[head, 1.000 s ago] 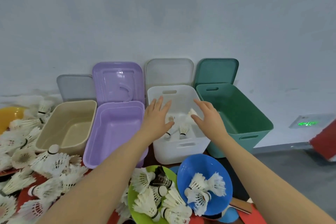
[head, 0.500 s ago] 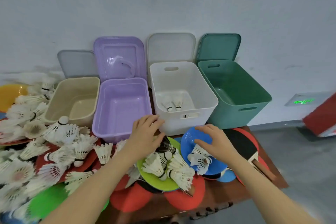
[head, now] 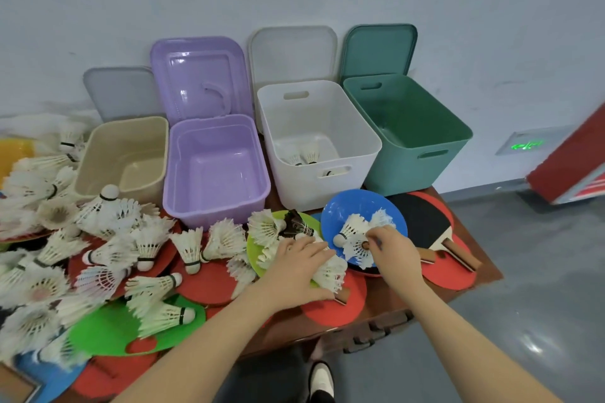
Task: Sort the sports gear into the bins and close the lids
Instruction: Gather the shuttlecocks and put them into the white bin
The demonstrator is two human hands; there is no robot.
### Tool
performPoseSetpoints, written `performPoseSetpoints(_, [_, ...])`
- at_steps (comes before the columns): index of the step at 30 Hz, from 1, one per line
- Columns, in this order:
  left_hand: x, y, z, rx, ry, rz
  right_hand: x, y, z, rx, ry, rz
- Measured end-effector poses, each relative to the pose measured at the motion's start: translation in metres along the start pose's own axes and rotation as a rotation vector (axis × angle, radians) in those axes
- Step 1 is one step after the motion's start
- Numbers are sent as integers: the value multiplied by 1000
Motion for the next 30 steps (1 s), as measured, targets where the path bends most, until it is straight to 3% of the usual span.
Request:
performPoseSetpoints(5, [-9, 11, 11, -38, 42, -26, 20, -4, -7, 1, 154, 106])
performPoseSetpoints(19, [19, -15, 1, 9, 419, -154, 40, -16, -13, 19, 210, 218])
performPoseSetpoints(24, [64, -26, -7, 61, 726, -241, 58, -26, -9, 76, 276, 274])
performPoseSetpoints(30, [144, -41, 24, 54, 896, -218, 103, -61, 39, 197, 379, 314])
Point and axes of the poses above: each hand's wrist, its own z-axis towards the middle knuckle, its own x-axis out of the back of the hand, y = z × x, the point moved 9 cm from there along z, towards the middle knuckle, and after that the axes turned 2 degrees about y, right-handed, at the moved point
